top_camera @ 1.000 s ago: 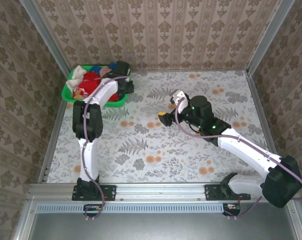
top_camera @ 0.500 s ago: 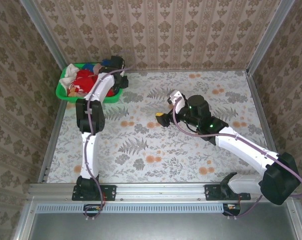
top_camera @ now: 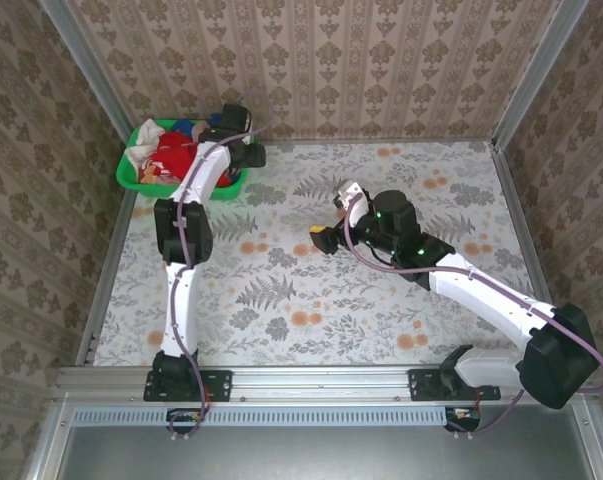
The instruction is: Fold and stack the t-shirts
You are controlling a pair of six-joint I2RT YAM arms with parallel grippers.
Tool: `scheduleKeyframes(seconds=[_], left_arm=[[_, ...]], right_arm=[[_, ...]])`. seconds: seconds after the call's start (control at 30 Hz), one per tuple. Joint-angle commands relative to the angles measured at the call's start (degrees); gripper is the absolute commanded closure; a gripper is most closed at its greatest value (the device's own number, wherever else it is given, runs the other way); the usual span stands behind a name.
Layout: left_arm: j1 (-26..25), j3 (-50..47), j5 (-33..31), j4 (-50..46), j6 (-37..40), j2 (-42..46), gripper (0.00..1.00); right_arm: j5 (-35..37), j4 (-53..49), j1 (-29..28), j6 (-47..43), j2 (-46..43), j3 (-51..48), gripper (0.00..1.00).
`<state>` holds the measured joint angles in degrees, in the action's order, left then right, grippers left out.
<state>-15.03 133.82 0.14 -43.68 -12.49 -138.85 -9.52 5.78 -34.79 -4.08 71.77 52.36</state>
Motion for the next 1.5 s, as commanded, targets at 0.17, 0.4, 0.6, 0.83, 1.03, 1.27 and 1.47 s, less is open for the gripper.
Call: scheduleKeyframes(seconds=[0.17,0.4,0.6,0.83,1.03,1.27,1.47], left_arm=[[1.3,-15.3,-8.3,6.3,-5.1,21.3,0.0],[7.8,-26.5,-12.9,8.9,-12.2,29.7,0.0],[12.8,-27.9,-10.2,6.0,-17.8,28.5,0.0],[15.3,-25.1,-1.2,6.6,-21.9,22.3,0.03],[15.5,-22.4,1.5,6.3,-24.2,18.8,0.5],[15.4,-21.1,0.0,5.5,-23.7,22.0,1.0],[15.4,-21.7,-1.2,7.6,-21.7,28.6,1.0]], right_arm=[[-0.3,0.6,-0.4,0.9,-0.3,1.0,0.0],[-0.1,1.7,-0.4,1.2,0.0,0.4,0.0],[-1.1,1.8,-0.4,1.2,1.0,1.0,0.0],[-2.0,1.6,-0.4,1.0,1.8,2.1,0.0],[-2.0,1.2,-0.4,0.8,1.8,2.5,0.0],[-1.5,1.6,-0.4,1.6,1.4,2.1,0.0],[-1.5,2.9,-0.5,2.3,2.3,2.1,0.0]])
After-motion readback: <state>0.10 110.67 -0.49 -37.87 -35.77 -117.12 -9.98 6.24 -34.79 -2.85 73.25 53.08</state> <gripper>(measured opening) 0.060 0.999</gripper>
